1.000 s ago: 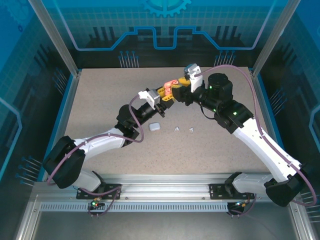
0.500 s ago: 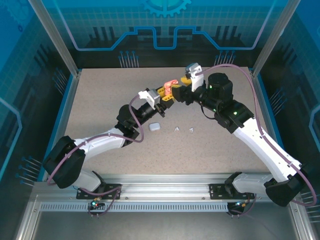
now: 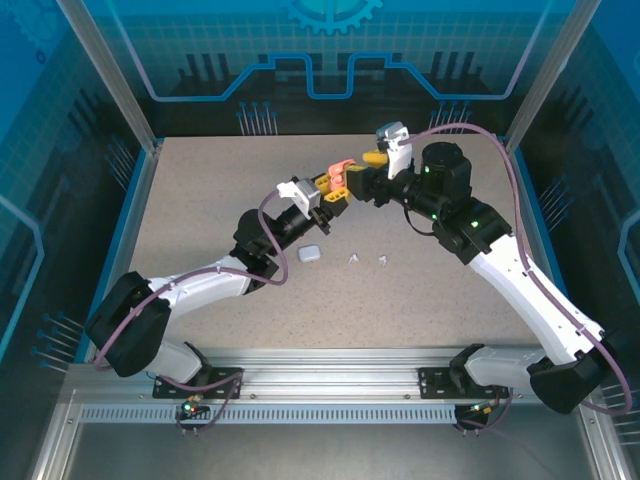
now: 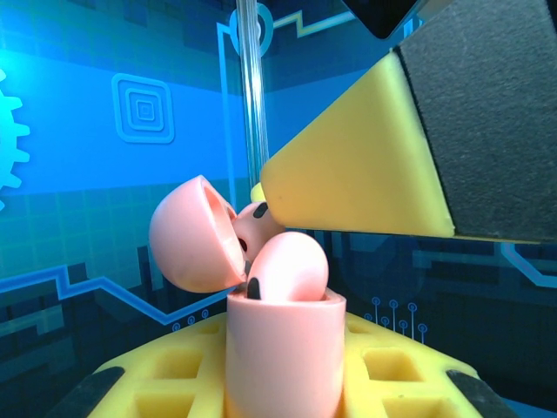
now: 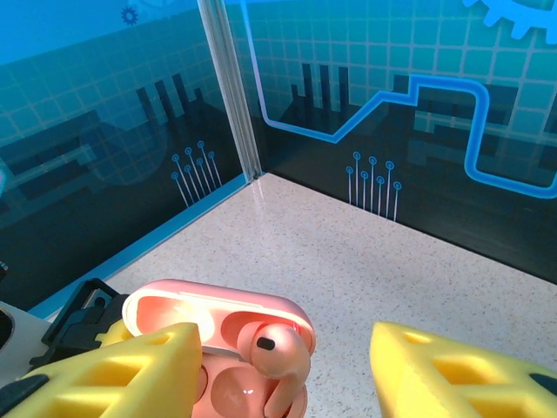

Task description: Insert the wireless bluetooth earbuds into the charging case

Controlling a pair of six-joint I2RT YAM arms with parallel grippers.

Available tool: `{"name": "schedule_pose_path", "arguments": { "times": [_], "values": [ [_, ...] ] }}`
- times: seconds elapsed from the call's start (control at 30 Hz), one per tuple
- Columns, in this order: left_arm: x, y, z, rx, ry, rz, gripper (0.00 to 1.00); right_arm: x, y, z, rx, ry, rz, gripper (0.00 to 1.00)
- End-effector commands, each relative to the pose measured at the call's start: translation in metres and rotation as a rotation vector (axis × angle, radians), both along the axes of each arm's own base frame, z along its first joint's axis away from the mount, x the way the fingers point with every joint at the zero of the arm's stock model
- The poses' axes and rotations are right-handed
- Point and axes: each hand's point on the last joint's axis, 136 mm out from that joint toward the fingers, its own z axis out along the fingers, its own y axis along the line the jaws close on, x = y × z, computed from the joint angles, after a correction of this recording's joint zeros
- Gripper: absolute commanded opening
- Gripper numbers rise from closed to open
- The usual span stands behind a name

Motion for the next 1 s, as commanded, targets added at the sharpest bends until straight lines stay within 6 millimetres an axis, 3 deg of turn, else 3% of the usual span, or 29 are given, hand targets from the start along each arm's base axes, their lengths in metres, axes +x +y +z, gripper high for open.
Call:
{"name": "schedule_pose_path", "arguments": {
  "times": [0.0,0.4,0.57,0.8,0.97],
  "values": [
    [-0.002,-0.002,0.0,-0.019,0.002,-0.008,0.0,-0.003,-0.003,0.024,0.074,-0.022,0.019,0.55],
    [-0.003,-0.001,-0.001,-0.018,0.003,-0.007,0.0,-0.001,-0.003,0.031,0.149,0.025,0.047,0.55],
    [-0.003,0.0,-0.001,-0.018,-0.001,-0.006,0.0,0.005,-0.017,0.037,0.2,0.053,-0.008,0.54],
    [-0.008,-0.002,0.001,-0.001,-0.024,-0.02,0.0,0.029,-0.044,0.026,0.209,0.18,-0.133,0.41],
    [-0.01,-0.002,0.002,0.006,-0.037,-0.024,0.0,0.032,-0.041,0.015,0.2,0.255,-0.112,0.35]
  ]
}}
